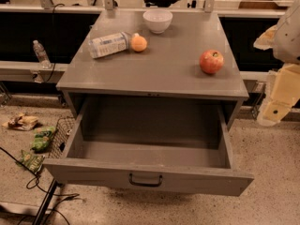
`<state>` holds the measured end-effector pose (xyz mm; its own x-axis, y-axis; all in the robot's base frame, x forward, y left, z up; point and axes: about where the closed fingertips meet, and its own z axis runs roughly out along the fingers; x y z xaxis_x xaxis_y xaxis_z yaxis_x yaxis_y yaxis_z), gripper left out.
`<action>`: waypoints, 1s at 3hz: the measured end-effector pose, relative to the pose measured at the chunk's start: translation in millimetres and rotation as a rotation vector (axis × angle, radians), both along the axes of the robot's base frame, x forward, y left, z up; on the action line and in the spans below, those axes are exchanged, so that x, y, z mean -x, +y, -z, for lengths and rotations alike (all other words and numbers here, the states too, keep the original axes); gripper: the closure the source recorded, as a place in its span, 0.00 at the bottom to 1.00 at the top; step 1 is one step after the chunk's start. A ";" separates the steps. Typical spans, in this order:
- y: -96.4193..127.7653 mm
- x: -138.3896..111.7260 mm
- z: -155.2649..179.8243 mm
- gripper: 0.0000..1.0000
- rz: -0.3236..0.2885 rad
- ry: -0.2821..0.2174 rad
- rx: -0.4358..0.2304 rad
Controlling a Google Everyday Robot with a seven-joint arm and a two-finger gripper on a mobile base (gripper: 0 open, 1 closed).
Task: Close top drawer
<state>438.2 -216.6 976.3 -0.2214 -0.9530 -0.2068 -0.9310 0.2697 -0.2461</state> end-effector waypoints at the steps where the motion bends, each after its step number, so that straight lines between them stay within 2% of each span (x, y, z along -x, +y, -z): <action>1: 0.0 0.0 0.0 0.00 0.000 0.000 0.000; 2: 0.0 0.3 -0.1 0.07 0.001 -0.007 -0.008; 3: 2.1 14.8 20.0 0.38 0.039 -0.028 -0.091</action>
Offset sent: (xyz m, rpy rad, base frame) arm -0.0016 -0.0014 -0.0053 0.0310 -0.0048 -0.0025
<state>423.4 -214.5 956.3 -0.2514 -0.9206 -0.2989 -0.9123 0.3285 -0.2444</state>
